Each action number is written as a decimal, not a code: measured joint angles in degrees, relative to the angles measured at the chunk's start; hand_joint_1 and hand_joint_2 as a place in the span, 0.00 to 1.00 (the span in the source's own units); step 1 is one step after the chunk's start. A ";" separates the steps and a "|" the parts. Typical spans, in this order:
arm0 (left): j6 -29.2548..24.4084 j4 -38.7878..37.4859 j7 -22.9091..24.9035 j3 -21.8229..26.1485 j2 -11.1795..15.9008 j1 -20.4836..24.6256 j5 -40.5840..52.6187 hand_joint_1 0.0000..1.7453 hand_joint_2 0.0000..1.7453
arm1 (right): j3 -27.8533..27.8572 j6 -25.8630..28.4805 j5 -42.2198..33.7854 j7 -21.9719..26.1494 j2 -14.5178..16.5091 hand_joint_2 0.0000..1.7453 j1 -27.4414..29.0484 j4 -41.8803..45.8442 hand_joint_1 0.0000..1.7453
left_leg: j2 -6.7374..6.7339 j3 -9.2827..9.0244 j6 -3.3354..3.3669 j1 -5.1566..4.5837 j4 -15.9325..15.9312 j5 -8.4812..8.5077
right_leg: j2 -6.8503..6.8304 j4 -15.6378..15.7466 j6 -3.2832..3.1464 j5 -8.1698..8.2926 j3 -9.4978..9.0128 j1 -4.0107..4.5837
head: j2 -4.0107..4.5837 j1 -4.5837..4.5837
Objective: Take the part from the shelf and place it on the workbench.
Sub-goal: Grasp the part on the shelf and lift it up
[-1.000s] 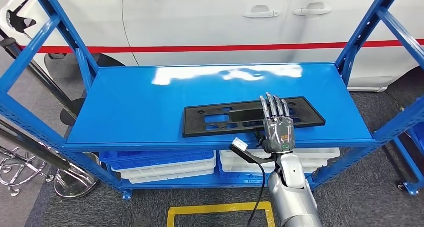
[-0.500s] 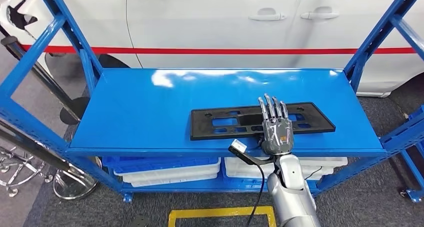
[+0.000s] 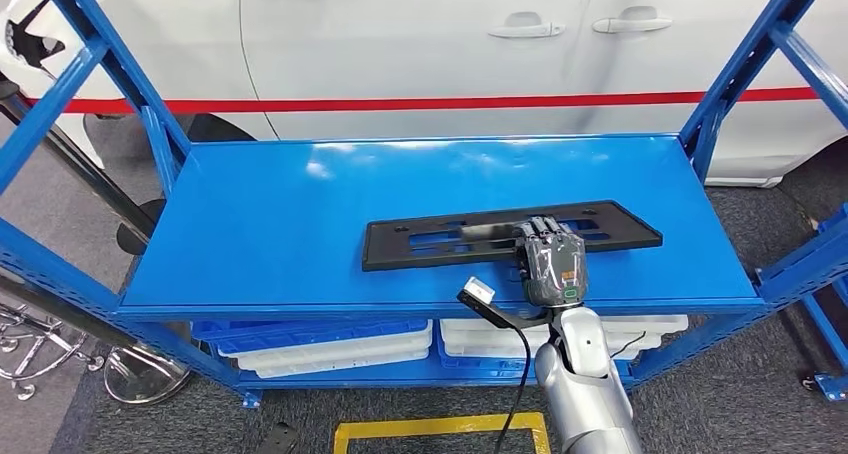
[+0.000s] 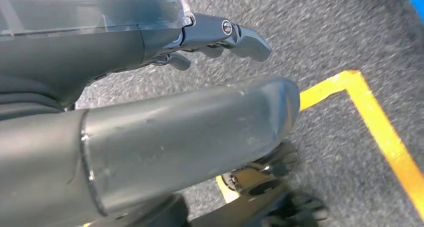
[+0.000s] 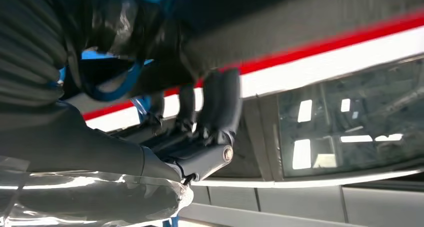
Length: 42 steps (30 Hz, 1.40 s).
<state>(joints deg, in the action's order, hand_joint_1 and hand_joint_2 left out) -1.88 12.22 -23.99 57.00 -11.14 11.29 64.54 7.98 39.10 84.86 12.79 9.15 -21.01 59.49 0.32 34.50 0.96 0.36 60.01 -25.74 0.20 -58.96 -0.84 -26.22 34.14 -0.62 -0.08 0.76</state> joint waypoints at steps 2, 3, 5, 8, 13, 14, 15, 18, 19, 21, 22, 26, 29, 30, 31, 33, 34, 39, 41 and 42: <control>-0.17 0.00 -0.02 0.00 0.08 0.09 -0.08 0.00 0.00 | 0.00 0.00 -0.23 0.39 0.03 1.00 -0.05 0.01 1.00 | 0.05 -0.76 0.41 -0.29 -1.74 0.03 | 0.01 0.10 0.52 0.07 0.12 0.05 | 0.00 0.01; -0.20 0.00 -0.02 0.00 0.07 0.09 -0.08 0.00 0.00 | 0.00 0.00 -0.26 0.49 0.03 1.00 -0.07 0.02 1.00 | 0.07 -0.80 0.63 -0.25 -2.05 0.12 | 0.02 0.24 0.85 0.15 0.09 0.04 | 0.00 0.00; -0.23 0.00 -0.08 0.01 0.06 0.07 -0.15 0.00 0.00 | 0.00 0.01 -0.32 0.78 0.03 1.00 -0.14 0.15 1.00 | -0.04 -1.20 1.19 0.04 -2.79 0.52 | -0.03 -0.61 1.40 -0.65 0.29 0.08 | -0.01 0.02; -0.35 0.00 -0.21 0.02 0.07 0.20 -0.37 0.00 0.00 | 0.13 0.01 -0.72 1.84 0.03 1.00 -0.26 0.35 1.00 | -0.22 -1.55 1.86 0.23 -3.38 0.82 | -0.08 -9.62 1.78 -5.54 4.44 0.02 | 0.00 0.04; -0.81 0.00 -0.18 0.04 0.04 0.15 -0.97 0.00 0.00 | 1.54 0.00 -1.46 3.91 0.04 1.00 -0.08 0.63 1.00 | -0.05 -1.66 1.69 0.21 -2.78 0.34 | -0.17 -9.42 1.98 -2.37 4.90 -0.34 | -0.01 0.04; -1.09 0.00 -0.15 0.05 0.01 0.17 -1.22 0.00 0.00 | 1.91 0.00 -1.73 4.35 0.05 1.00 -0.19 0.81 1.00 | 0.01 -1.61 1.44 0.12 -2.44 0.08 | -0.19 -5.51 1.87 -0.81 3.02 -0.27 | -0.01 0.04; -1.38 0.00 -0.14 0.06 -0.01 0.20 -1.45 0.00 0.00 | 2.28 0.00 -2.05 4.87 0.15 1.00 -0.29 1.02 1.00 | 0.06 -1.51 1.15 0.03 -2.11 -0.15 | -0.18 -2.52 1.69 0.18 1.63 -0.23 | -0.01 0.03; -2.11 0.00 -0.41 0.31 -0.03 0.30 -2.63 0.00 0.00 | 3.35 0.01 -3.71 7.35 0.67 1.00 -0.32 1.63 1.00 | 0.08 -1.25 0.35 -0.07 -1.82 -0.35 | -0.05 -0.57 1.08 0.29 0.94 0.06 | -0.01 0.01; -2.24 0.00 -0.53 0.42 -0.03 0.31 -3.03 0.00 0.00 | 3.64 0.01 -4.31 8.06 0.81 1.00 -0.29 1.80 1.00 | 0.08 -1.28 0.19 -0.02 -1.91 -0.32 | -0.03 -0.60 0.93 0.27 0.96 0.16 | -0.01 0.02; -2.27 0.00 -0.63 0.54 -0.03 0.31 -3.38 0.00 0.00 | 3.94 0.02 -4.96 8.57 0.98 1.00 -0.29 1.98 1.00 | 0.08 -1.32 0.01 0.04 -2.00 -0.29 | -0.02 -0.60 0.77 0.28 0.97 0.24 | -0.01 0.03; -2.27 0.00 -0.63 0.54 -0.03 0.31 -3.38 0.00 0.00 | 3.94 0.02 -4.96 8.57 0.98 1.00 -0.29 1.98 1.00 | 0.08 -1.32 0.01 0.04 -2.00 -0.29 | -0.02 -0.60 0.77 0.28 0.97 0.24 | -0.01 0.03; -2.27 0.00 -0.69 0.58 -0.03 0.32 -3.58 0.00 0.00 | 4.10 0.02 -5.31 9.60 1.13 1.00 -0.29 2.10 1.00 | 0.09 -1.32 -0.09 0.03 -1.93 -0.35 | -0.02 -0.45 0.60 0.36 0.93 0.13 | -0.01 0.03; -2.08 0.00 -0.99 0.91 -0.01 0.37 -4.44 0.00 0.50 | 4.99 0.01 -7.95 13.59 2.60 1.00 -0.27 3.28 1.00 | 0.03 0.31 -0.79 0.20 1.95 -2.99 | -0.07 -0.08 -0.15 0.58 0.76 -0.21 | 0.00 0.01; -1.76 0.00 -1.08 1.21 -0.02 0.28 -4.86 0.00 0.75 | 5.23 0.01 -10.82 16.43 3.94 1.00 0.02 4.42 1.00 | 0.00 2.24 -1.10 0.28 6.09 -4.67 | -0.06 -0.07 -0.42 0.55 0.71 -0.19 | 0.00 0.01; -1.46 0.00 -1.06 1.62 0.01 0.20 -5.49 0.00 1.00 | 4.30 0.00 -14.86 18.47 5.41 1.00 0.58 6.71 1.00 | 0.00 2.22 -0.97 0.25 6.11 -4.53 | -0.04 -0.09 -0.55 0.41 0.57 -0.07 | 0.00 0.01; -1.15 0.00 -1.01 2.36 0.08 -0.07 -6.50 0.00 1.00 | 1.26 -0.01 -22.23 20.41 7.53 1.00 1.80 11.50 1.00 | 0.04 0.68 -0.32 -0.04 2.32 -2.05 | 0.04 -0.16 -0.30 0.18 0.41 0.19 | -0.01 0.01; -1.20 0.00 -1.19 2.60 0.11 -0.17 -6.84 0.00 1.00 | -0.67 -0.02 -24.09 19.54 7.73 1.00 2.31 13.56 1.00 | 0.07 -1.22 0.14 -0.22 -1.83 -0.33 | 0.05 -0.13 0.00 0.14 0.35 0.22 | -0.01 0.01; -0.76 0.00 -3.95 2.86 -0.02 -1.27 -6.72 0.00 0.50 | -8.22 -0.02 -26.28 15.81 6.35 1.00 3.69 20.06 1.00 | -0.19 -1.96 1.44 0.22 -3.47 0.53 | 0.02 -3.24 1.55 -2.31 1.66 0.16 | 0.00 0.04; 0.26 0.00 -4.68 2.87 -0.03 -1.63 -6.63 0.00 1.00 | -10.74 -0.02 -27.35 14.30 5.09 1.00 4.02 21.93 1.00 | -0.29 -1.95 1.69 0.17 -3.47 0.52 | -0.01 -10.40 1.91 -5.87 5.03 -0.03 | 0.00 0.04; 1.04 0.00 -5.07 2.88 -0.03 -1.85 -6.61 0.00 1.00 | -11.84 -0.02 -27.95 13.43 4.25 1.00 4.21 22.73 1.00 | -0.29 -1.92 1.76 0.14 -3.36 0.44 | -0.02 -13.63 2.05 -6.99 6.62 -0.10 | 0.01 0.04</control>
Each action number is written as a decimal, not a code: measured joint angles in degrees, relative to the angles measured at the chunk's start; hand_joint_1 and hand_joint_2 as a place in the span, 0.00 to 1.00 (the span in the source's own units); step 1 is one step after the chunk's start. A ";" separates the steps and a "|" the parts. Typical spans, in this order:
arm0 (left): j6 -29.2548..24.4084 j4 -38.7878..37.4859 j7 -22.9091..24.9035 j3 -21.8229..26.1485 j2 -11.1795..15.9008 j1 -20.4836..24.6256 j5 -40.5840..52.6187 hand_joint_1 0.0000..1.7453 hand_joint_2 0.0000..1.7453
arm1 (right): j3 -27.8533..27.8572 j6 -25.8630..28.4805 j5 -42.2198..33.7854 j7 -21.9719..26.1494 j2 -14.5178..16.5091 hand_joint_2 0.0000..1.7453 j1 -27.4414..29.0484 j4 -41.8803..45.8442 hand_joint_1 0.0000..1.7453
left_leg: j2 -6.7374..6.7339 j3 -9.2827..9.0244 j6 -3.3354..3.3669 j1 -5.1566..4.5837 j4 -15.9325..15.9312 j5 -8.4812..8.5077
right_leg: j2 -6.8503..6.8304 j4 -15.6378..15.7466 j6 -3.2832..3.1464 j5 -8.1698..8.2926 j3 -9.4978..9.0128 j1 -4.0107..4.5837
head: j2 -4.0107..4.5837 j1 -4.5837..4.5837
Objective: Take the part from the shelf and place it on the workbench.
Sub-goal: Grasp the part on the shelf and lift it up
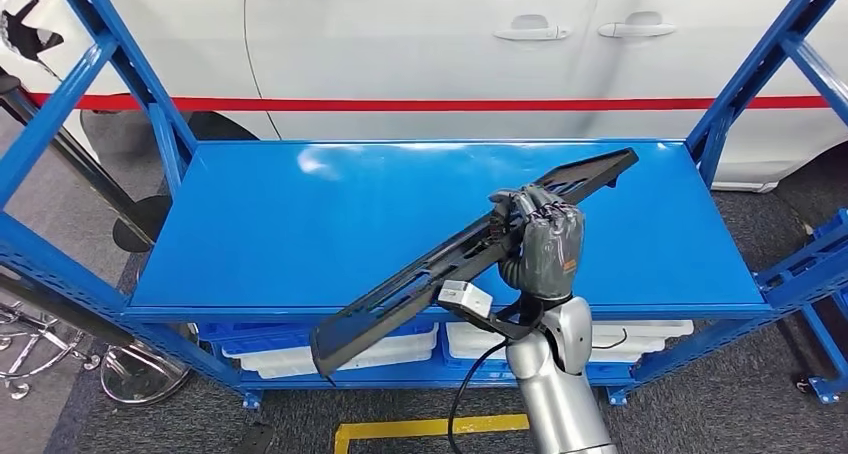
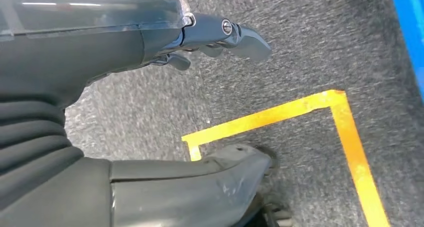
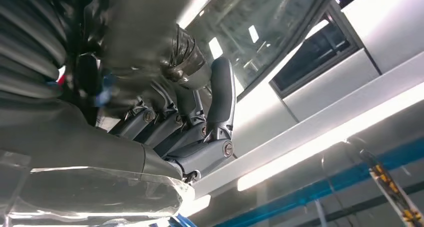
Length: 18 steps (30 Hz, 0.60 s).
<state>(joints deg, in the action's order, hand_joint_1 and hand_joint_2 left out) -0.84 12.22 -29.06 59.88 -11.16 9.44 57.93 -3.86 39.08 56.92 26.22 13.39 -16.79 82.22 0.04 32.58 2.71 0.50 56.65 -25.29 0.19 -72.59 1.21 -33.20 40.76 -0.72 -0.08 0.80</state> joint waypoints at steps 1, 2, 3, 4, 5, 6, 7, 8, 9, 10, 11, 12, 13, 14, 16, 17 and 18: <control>0.79 0.00 -0.38 0.01 0.01 -0.27 0.03 0.00 1.00 | -1.09 0.00 -0.44 -0.93 -0.90 1.00 0.13 0.75 1.00 | 0.03 0.01 0.03 -0.01 0.13 -0.10 | -0.01 -1.66 0.11 -0.09 0.89 -0.06 | 0.00 0.00; 1.41 0.00 -0.66 0.01 0.02 -0.54 0.08 0.00 1.00 | -2.19 0.00 -0.70 -1.93 -1.84 1.00 0.14 1.47 1.00 | 0.06 0.01 0.00 -0.01 0.31 -0.23 | -0.03 -1.20 0.19 0.93 0.73 -0.12 | 0.00 0.01; 1.84 0.00 -0.79 0.01 0.03 -0.78 0.13 0.00 1.00 | -3.25 0.00 -0.83 -2.96 -2.73 1.00 0.01 2.16 1.00 | 0.09 0.01 -0.11 0.01 0.56 -0.42 | -0.06 1.26 0.21 2.76 -0.41 -0.18 | -0.01 0.00; 2.16 0.00 -0.86 0.01 0.03 -0.97 0.18 0.00 1.00 | -4.33 -0.01 -0.96 -4.16 -3.76 1.00 -0.29 2.92 1.00 | 0.13 0.08 -0.29 0.02 0.93 -0.67 | -0.09 4.88 0.17 4.76 -2.10 -0.24 | -0.01 0.00; 2.44 0.00 -0.89 0.01 0.02 -1.06 0.25 0.00 1.00 | -5.56 -0.03 -1.13 -5.63 -5.01 1.00 -0.84 3.77 1.00 | 0.16 0.32 -0.55 -0.14 1.51 -0.99 | -0.12 8.35 0.02 6.08 -3.70 -0.21 | -0.01 0.00; 2.65 0.00 -0.89 0.01 0.00 -1.10 0.31 0.00 1.00 | -6.78 -0.05 -1.36 -7.07 -6.33 1.00 -1.54 4.60 1.00 | 0.19 0.61 -0.82 -0.22 1.98 -1.22 | -0.12 10.71 -0.21 6.77 -4.74 -0.16 | -0.01 -0.02; 2.78 0.00 -0.87 0.01 -0.01 -1.14 0.39 0.00 1.00 | -7.87 -0.09 -1.62 -8.33 -7.75 1.00 -2.26 5.37 1.00 | 0.22 0.88 -1.11 -0.31 2.31 -1.39 | -0.10 11.90 -0.52 6.82 -5.20 -0.04 | -0.01 -0.03; 2.88 0.00 -0.84 0.01 -0.02 -1.18 0.46 0.00 1.00 | -8.70 -0.13 -1.84 -9.27 -9.01 1.00 -2.83 5.97 1.00 | 0.23 1.06 -1.38 -0.37 2.50 -1.46 | -0.07 12.10 -0.87 6.59 -5.22 0.13 | -0.01 -0.04; 2.91 0.00 -0.80 0.01 -0.02 -1.26 0.51 0.00 1.00 | -9.17 -0.15 -2.00 -9.76 -9.95 1.00 -3.13 6.40 1.00 | 0.24 1.10 -1.62 -0.25 2.49 -1.52 | -0.06 12.08 -1.25 6.66 -5.17 0.10 | -0.01 -0.05; 2.93 0.00 -0.77 0.01 -0.02 -1.33 0.55 0.00 1.00 | -9.46 -0.17 -2.07 -9.99 -10.73 1.00 -3.27 6.74 1.00 | 0.23 1.19 -1.90 -0.19 2.80 -1.85 | -0.09 12.24 -1.58 6.73 -5.22 0.06 | -0.01 -0.04; 2.94 0.00 -0.75 0.01 -0.01 -1.37 0.56 0.00 1.00 | -9.76 -0.17 -2.10 -10.10 -11.25 1.00 -3.37 7.05 1.00 | 0.22 1.59 -2.19 -0.12 3.83 -2.63 | -0.12 12.41 -1.93 6.83 -5.30 -0.04 | -0.01 -0.06; 2.97 0.00 -0.75 0.01 -0.01 -1.36 0.56 0.00 1.00 | -10.16 -0.18 -2.11 -10.13 -11.65 1.00 -3.48 7.32 1.00 | 0.21 2.46 -2.49 -0.04 5.87 -3.94 | -0.15 12.56 -2.20 6.91 -5.36 -0.16 | -0.01 -0.07; 2.99 0.00 -0.79 0.00 -0.01 -1.36 0.65 0.00 1.00 | -10.61 -0.19 -2.17 -10.25 -12.01 1.00 -3.59 7.54 1.00 | 0.18 3.87 -2.76 0.04 9.03 -5.69 | -0.17 12.59 -2.38 6.90 -5.40 -0.13 | -0.01 -0.08; 2.86 0.00 -0.91 -0.05 -0.02 -1.38 1.02 0.00 1.00 | -11.06 -0.20 -2.32 -10.49 -12.45 1.00 -3.63 7.68 1.00 | 0.17 5.63 -2.96 0.09 12.83 -7.45 | -0.19 12.58 -2.51 6.87 -5.41 -0.08 | -0.01 -0.09; 2.15 0.00 -1.15 -0.52 -0.13 -1.62 2.30 0.00 1.00 | -11.78 -0.21 -2.73 -11.01 -13.47 1.00 -3.21 7.97 1.00 | 0.16 8.19 -3.07 0.14 18.03 -8.90 | -0.22 12.54 -2.61 6.80 -5.45 0.07 | -0.01 -0.08; 1.68 0.00 -1.23 -0.87 -0.20 -1.79 3.00 0.00 1.00 | -12.01 -0.20 -2.89 -11.16 -13.98 1.00 -2.84 8.17 1.00 | 0.16 8.12 -2.95 0.13 17.71 -8.02 | -0.22 12.53 -2.64 6.78 -5.51 0.14 | -0.01 -0.08; 1.30 0.00 -1.22 -1.22 -0.27 -1.95 3.48 0.00 1.00 | -12.21 -0.19 -2.99 -11.20 -14.38 1.00 -2.48 8.43 1.00 | 0.16 6.93 -2.67 0.10 15.08 -6.16 | -0.17 12.53 -2.65 6.75 -5.60 0.22 | -0.01 -0.08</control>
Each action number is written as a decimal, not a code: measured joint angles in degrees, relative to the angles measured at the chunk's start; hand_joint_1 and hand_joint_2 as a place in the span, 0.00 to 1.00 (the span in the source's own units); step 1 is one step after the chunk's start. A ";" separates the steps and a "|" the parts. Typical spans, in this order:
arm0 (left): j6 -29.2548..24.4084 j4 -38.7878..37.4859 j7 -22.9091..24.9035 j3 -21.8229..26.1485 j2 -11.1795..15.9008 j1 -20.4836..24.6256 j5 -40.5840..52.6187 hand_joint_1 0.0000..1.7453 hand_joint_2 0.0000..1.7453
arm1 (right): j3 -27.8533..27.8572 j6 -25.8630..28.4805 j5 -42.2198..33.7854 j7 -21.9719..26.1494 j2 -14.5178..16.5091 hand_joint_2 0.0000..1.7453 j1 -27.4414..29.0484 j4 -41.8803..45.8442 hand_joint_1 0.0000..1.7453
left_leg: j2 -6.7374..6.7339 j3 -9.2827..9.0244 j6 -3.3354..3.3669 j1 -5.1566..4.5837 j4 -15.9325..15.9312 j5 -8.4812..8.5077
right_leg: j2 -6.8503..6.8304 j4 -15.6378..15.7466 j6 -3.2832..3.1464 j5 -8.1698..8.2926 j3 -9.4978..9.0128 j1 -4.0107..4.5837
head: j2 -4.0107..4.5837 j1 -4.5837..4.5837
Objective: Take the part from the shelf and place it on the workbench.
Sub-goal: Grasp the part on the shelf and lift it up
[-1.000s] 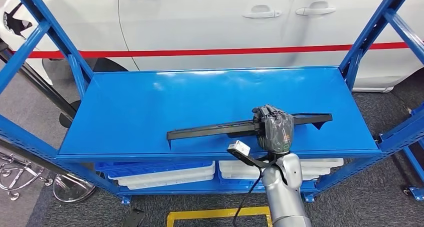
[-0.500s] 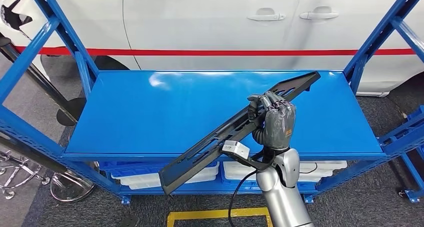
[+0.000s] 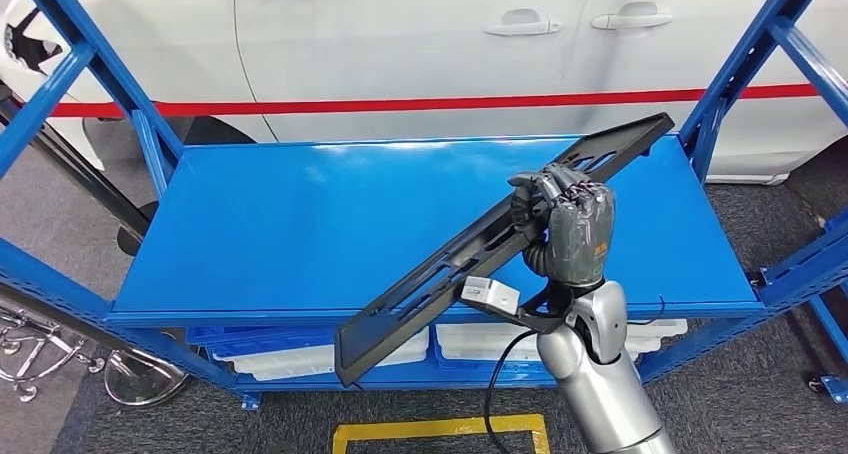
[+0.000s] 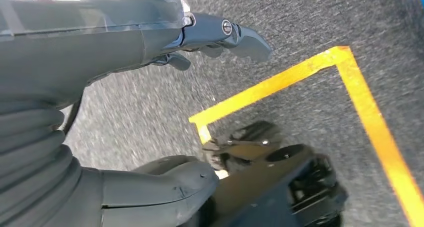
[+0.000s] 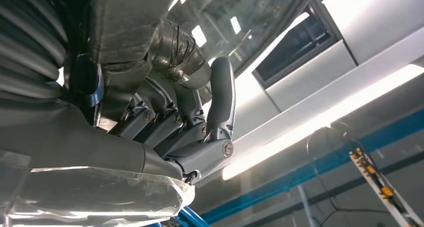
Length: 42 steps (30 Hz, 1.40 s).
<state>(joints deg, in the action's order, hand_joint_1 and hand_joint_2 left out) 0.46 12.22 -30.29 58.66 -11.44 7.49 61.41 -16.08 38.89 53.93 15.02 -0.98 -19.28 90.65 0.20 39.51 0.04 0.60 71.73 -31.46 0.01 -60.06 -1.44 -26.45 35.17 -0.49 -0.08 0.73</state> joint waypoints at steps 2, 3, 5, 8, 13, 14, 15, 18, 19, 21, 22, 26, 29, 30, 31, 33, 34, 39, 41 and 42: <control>-0.52 0.00 0.20 -0.67 -0.05 -0.14 0.86 0.00 1.00 | -0.39 0.01 -0.19 -0.07 -0.58 1.00 0.59 0.60 1.00 | -0.01 -3.78 0.93 -0.25 -7.97 3.64 | 0.12 0.03 0.06 -0.06 -0.17 0.22 | 0.00 0.00; -0.65 0.00 0.43 -1.03 -0.11 -0.14 1.32 0.00 1.00 | -0.60 0.01 -0.27 -0.11 -0.79 1.00 1.02 0.88 1.00 | 0.00 -5.21 1.35 -0.43 -10.93 4.59 | 0.16 0.08 0.20 -0.05 -0.19 0.26 | 0.00 0.00; -0.55 0.00 1.01 -1.77 -0.35 -0.27 2.00 0.00 1.00 | -0.96 0.05 -0.25 -0.19 -1.06 1.00 2.70 1.48 1.00 | 0.08 -6.21 1.78 -0.74 -12.92 4.71 | 0.09 0.32 0.70 0.01 -0.26 0.20 | 0.00 0.01; -0.32 -0.02 1.98 -2.45 -0.94 -0.96 2.07 0.00 1.00 | -1.46 0.14 0.50 0.33 -1.19 1.00 6.46 2.48 1.00 | 0.15 -6.86 2.37 -0.46 -14.38 5.44 | -0.03 0.02 1.61 -0.56 -0.38 0.11 | 0.00 0.02; -0.31 -0.04 2.81 -2.65 -1.90 -1.23 1.80 0.00 1.00 | -1.85 0.14 1.00 1.75 -1.20 1.00 10.78 3.32 1.00 | 0.04 -7.22 3.00 -0.11 -15.09 5.83 | 0.01 -14.20 2.53 -7.67 6.25 -0.29 | -0.01 0.04; -0.31 -0.04 2.84 -2.66 -2.01 -1.27 1.82 0.00 1.00 | -1.91 0.14 0.98 1.99 -1.19 1.00 11.27 3.40 1.00 | 0.05 -7.19 2.91 -0.07 -14.94 5.73 | 0.00 -14.83 2.70 -7.26 6.61 -0.48 | -0.01 0.04; -0.31 -0.04 2.82 -2.66 -2.12 -1.28 1.83 0.00 1.00 | -1.99 0.14 0.89 2.29 -1.16 1.00 11.54 3.53 1.00 | 0.08 -7.19 2.75 0.00 -14.72 5.60 | -0.02 -13.21 2.87 -5.80 5.82 -0.69 | 0.00 0.04; -0.33 -0.04 2.49 -2.66 -2.40 -1.06 1.69 0.00 1.00 | -2.27 0.14 0.17 3.45 -0.70 1.00 11.71 4.22 1.00 | 0.20 -6.97 1.82 0.05 -13.38 4.69 | 0.08 -2.86 3.07 -1.22 0.53 -1.13 | 0.00 0.03; -0.34 -0.04 2.40 -2.66 -2.44 -0.93 1.66 0.00 1.00 | -2.38 0.14 -0.02 3.73 -0.45 1.00 11.75 4.44 1.00 | 0.22 -6.84 1.46 -0.04 -12.96 4.42 | 0.18 -1.13 2.85 -0.87 -0.32 -1.09 | -0.01 0.02; -0.37 -0.04 2.29 -2.66 -2.48 -0.75 1.66 0.00 1.00 | -2.59 0.14 -0.19 4.08 0.00 1.00 11.89 4.73 1.00 | 0.26 -6.71 0.88 -0.09 -12.66 4.22 | 0.37 -0.71 2.01 -0.93 -0.37 -0.80 | -0.01 0.01; -0.38 -0.04 2.29 -2.66 -2.48 -0.74 1.59 0.00 1.00 | -2.65 0.14 -0.32 4.33 0.17 1.00 11.91 4.85 1.00 | 0.25 -6.65 0.64 0.01 -12.67 4.16 | 0.35 -0.74 1.62 -0.87 -0.32 -0.81 | -0.01 0.01; -0.62 -0.04 4.28 -2.61 -2.49 -0.57 0.72 0.00 1.00 | -2.97 0.14 -1.83 6.09 1.39 1.00 11.84 5.24 1.00 | 0.08 -3.50 -0.28 0.19 -4.86 -1.09 | 0.04 -0.59 0.38 -0.43 -0.20 -0.85 | 0.00 0.00; -0.67 -0.04 6.42 -2.43 -2.49 -0.50 -0.14 0.00 1.00 | -3.70 0.14 -3.17 6.94 2.35 1.00 11.76 5.26 1.00 | 0.07 -0.24 -0.25 0.15 3.38 -4.46 | -0.12 -0.63 0.06 -0.22 0.10 -0.39 | -0.01 0.00; -0.55 -0.04 6.74 -2.33 -2.49 -0.50 -0.44 0.00 1.00 | -3.93 0.14 -3.55 7.16 2.66 1.00 11.69 5.26 1.00 | 0.07 -0.97 0.04 0.09 2.36 -3.50 | -0.13 -0.64 0.01 -0.16 0.15 -0.21 | 0.00 -0.01; -0.40 -0.04 6.93 -2.20 -2.49 -0.49 -0.77 0.00 1.00 | -4.13 0.14 -3.89 7.38 2.96 1.00 11.57 5.27 1.00 | 0.08 -2.73 0.49 -0.04 -0.75 -1.73 | -0.11 -0.64 -0.02 -0.10 0.15 -0.04 | 0.00 -0.01; -0.05 -0.03 7.13 -1.90 -2.40 -0.37 -1.27 0.00 1.00 | -4.60 0.14 -4.57 7.78 3.58 1.00 11.19 5.27 1.00 | 0.08 -6.97 1.66 -0.52 -8.84 1.43 | -0.08 -0.62 0.07 0.11 0.16 0.14 | 0.00 0.01; 0.12 -0.03 7.17 -1.72 -2.35 -0.29 -1.40 0.00 1.00 | -4.88 0.14 -5.00 7.96 3.84 1.00 10.93 5.25 1.00 | 0.07 -8.24 2.08 -0.81 -11.47 2.29 | -0.10 -0.59 0.27 0.29 0.22 0.10 | 0.00 0.01; 0.79 -0.04 7.52 -1.14 -2.34 -0.16 -1.15 0.00 1.00 | -6.35 0.08 -7.93 7.85 4.34 1.00 8.44 5.05 1.00 | -0.14 -8.37 2.87 -0.90 -14.42 4.70 | -0.12 -0.67 1.94 0.20 0.88 -0.08 | -0.01 0.03; 1.01 -0.04 7.79 -1.14 -2.43 0.14 -0.72 0.00 1.00 | -7.06 -0.43 -9.03 6.94 4.35 1.00 6.20 4.63 1.00 | -0.43 -7.59 3.16 -0.57 -15.21 6.09 | -0.06 -5.09 2.25 -4.09 2.50 -0.05 | 0.00 0.04; 1.13 -0.04 8.00 -1.15 -2.45 0.28 -0.46 0.00 1.00 | -7.57 -1.09 -9.34 6.30 4.40 1.00 4.69 4.16 1.00 | -0.52 -6.87 3.29 -0.58 -15.14 6.57 | -0.06 -8.61 2.40 -6.67 3.59 -0.09 | 0.00 0.04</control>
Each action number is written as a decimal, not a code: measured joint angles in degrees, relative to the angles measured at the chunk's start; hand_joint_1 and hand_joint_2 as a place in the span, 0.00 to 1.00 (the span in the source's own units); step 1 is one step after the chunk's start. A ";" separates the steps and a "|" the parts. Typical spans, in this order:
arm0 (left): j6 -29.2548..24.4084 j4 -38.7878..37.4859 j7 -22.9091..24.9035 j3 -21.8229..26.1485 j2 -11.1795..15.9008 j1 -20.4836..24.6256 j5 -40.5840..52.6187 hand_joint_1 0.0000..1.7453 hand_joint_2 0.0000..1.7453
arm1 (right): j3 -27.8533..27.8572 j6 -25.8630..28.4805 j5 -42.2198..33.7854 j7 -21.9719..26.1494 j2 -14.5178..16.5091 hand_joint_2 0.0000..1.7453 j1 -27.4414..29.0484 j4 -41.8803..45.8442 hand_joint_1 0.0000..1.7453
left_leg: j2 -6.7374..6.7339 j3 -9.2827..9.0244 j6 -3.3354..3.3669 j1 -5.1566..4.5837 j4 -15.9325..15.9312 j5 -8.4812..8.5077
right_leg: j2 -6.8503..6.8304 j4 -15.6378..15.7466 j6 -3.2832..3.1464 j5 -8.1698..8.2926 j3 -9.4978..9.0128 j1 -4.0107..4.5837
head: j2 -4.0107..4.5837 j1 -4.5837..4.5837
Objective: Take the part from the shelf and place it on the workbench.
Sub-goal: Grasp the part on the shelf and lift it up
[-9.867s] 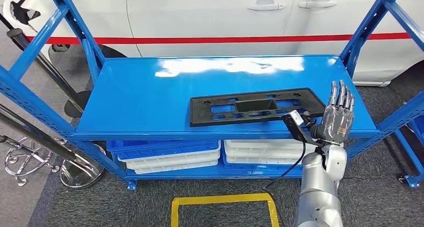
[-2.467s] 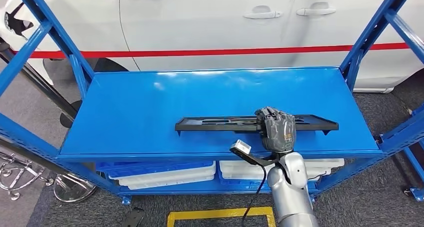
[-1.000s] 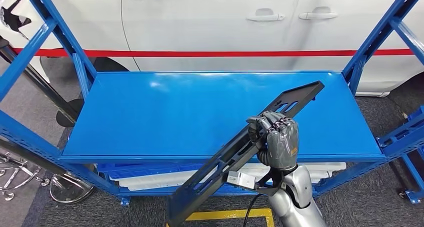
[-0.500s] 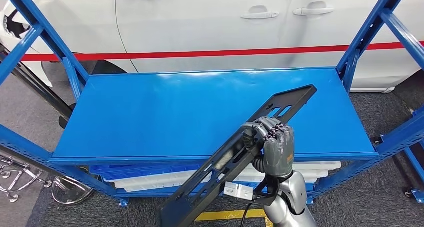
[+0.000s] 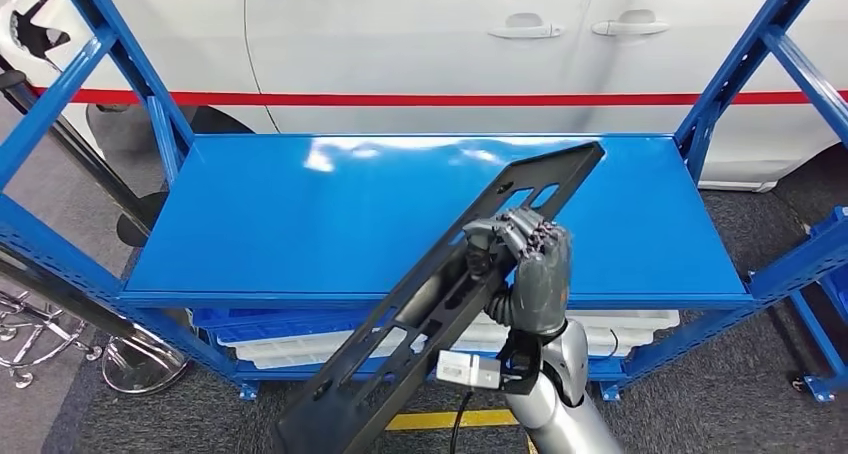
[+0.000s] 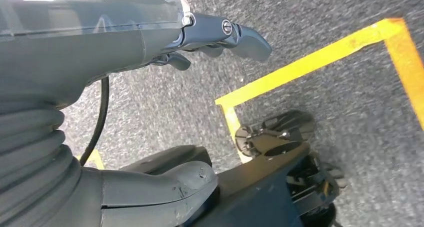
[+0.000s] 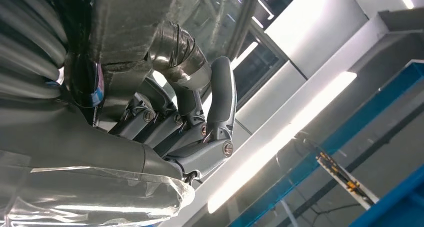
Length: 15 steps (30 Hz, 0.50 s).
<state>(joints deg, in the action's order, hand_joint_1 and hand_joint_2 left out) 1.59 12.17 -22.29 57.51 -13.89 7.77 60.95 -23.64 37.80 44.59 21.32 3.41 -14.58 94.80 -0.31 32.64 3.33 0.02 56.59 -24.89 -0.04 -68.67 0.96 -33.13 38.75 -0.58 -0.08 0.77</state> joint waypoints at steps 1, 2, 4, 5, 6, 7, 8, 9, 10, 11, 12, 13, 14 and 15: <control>0.12 0.00 0.24 -0.01 -0.01 0.14 0.27 0.00 1.00 | -0.62 -0.85 -0.01 -0.69 0.10 1.00 -1.65 -0.70 1.00 | -0.12 0.77 -0.06 -0.03 0.20 0.40 | 0.00 -3.41 0.17 -1.90 0.89 -0.08 | 0.00 -0.01; 0.22 0.00 0.49 -0.02 -0.01 0.27 0.50 0.00 1.00 | -1.32 -1.72 0.16 -1.38 0.28 1.00 -3.30 -1.59 1.00 | -0.25 1.54 -0.11 -0.03 0.47 0.78 | -0.02 -5.58 0.33 -2.65 1.13 -0.15 | 0.00 -0.01; 0.38 0.00 0.82 -0.05 -0.06 0.60 0.76 0.00 1.00 | -2.92 -2.88 0.75 -2.44 0.88 1.00 -6.24 -3.46 1.00 | -0.36 3.08 -0.35 0.05 1.17 1.43 | -0.04 -4.22 0.56 -0.89 -1.26 -0.34 | -0.01 -0.01; 0.41 0.00 0.92 -0.06 -0.11 0.78 0.81 0.00 1.00 | -3.79 -3.27 0.96 -2.77 1.24 1.00 -7.53 -4.27 1.00 | -0.34 3.81 -0.55 0.11 1.66 1.71 | -0.04 -0.80 0.63 0.66 -3.83 -0.46 | -0.01 -0.01; 0.38 0.00 0.97 -0.07 -0.19 0.94 0.86 0.00 1.00 | -4.71 -3.82 0.86 -3.01 1.64 1.00 -8.82 -5.05 1.00 | -0.28 4.54 -0.82 0.08 2.16 1.96 | -0.01 3.03 0.61 1.41 -6.40 -0.51 | -0.01 0.00; 0.29 0.00 1.03 -0.08 -0.28 1.06 0.90 0.00 1.00 | -5.64 -4.53 0.47 -3.19 2.11 1.00 -10.07 -5.82 1.00 | -0.23 5.11 -1.15 0.04 2.58 2.23 | 0.06 5.98 0.38 1.87 -8.21 -0.44 | -0.01 -0.03; 0.18 0.00 1.07 -0.08 -0.37 1.17 0.92 0.00 1.00 | -6.49 -5.39 -0.31 -3.46 2.63 1.00 -11.37 -6.66 1.00 | -0.20 5.51 -1.52 -0.03 2.90 2.56 | 0.13 7.86 0.09 1.83 -9.12 -0.34 | -0.01 -0.04; 0.05 0.00 1.10 -0.09 -0.45 1.25 0.93 0.00 1.00 | -7.38 -6.30 -1.30 -3.81 3.22 1.00 -12.65 -7.62 1.00 | -0.19 5.80 -1.91 -0.10 2.99 2.99 | 0.23 8.39 -0.29 1.69 -9.11 -0.16 | -0.01 -0.07; -0.04 0.00 1.14 -0.10 -0.52 1.29 0.93 0.00 1.00 | -8.19 -7.09 -2.20 -4.24 3.83 1.00 -13.81 -8.53 1.00 | -0.18 5.95 -2.28 -0.07 2.94 3.48 | 0.29 8.35 -0.77 2.19 -8.62 -0.06 | 0.00 -0.08; -0.14 0.00 1.17 -0.11 -0.56 1.33 0.93 0.00 1.00 | -8.93 -7.80 -3.01 -4.72 4.44 1.00 -15.00 -9.42 1.00 | -0.11 6.23 -2.64 0.02 2.98 3.66 | 0.22 8.52 -1.24 2.68 -8.17 -0.15 | 0.00 -0.05; -0.24 0.00 1.21 -0.12 -0.60 1.33 0.92 0.00 1.00 | -9.65 -8.44 -3.56 -5.20 5.08 1.00 -16.10 -10.22 1.00 | -0.02 6.70 -3.01 0.12 3.41 2.94 | 0.16 8.59 -1.77 3.33 -7.60 -0.22 | 0.00 -0.07; -0.32 0.00 1.25 -0.13 -0.62 1.30 0.92 0.00 1.00 | -10.28 -8.87 -3.91 -5.65 5.69 1.00 -17.09 -10.84 1.00 | 0.07 7.37 -3.40 0.26 4.78 1.15 | 0.06 8.75 -2.26 4.05 -6.91 -0.32 | 0.00 -0.08; -0.39 0.00 1.26 -0.13 -0.63 1.28 0.90 0.00 1.00 | -10.86 -9.14 -4.14 -6.03 6.26 1.00 -17.98 -11.39 1.00 | 0.13 8.19 -3.76 0.43 7.23 -1.53 | -0.04 8.82 -2.61 4.75 -6.18 -0.38 | 0.00 -0.09; -0.43 0.00 1.26 -0.14 -0.64 1.26 0.85 0.00 1.00 | -11.42 -9.29 -4.28 -6.41 6.70 1.00 -18.72 -11.87 1.00 | 0.15 9.07 -4.10 0.52 10.62 -4.51 | -0.08 8.83 -2.79 5.39 -5.38 -0.33 | 0.00 -0.11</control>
<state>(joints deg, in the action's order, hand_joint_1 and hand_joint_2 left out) 1.16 12.17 -21.03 57.37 -14.53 9.03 61.80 -35.06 28.51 40.31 14.91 10.11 -33.30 82.94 -0.17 41.71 -0.77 0.55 67.21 -29.39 -0.12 -59.84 -1.83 -27.74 33.37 -0.91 -0.08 0.66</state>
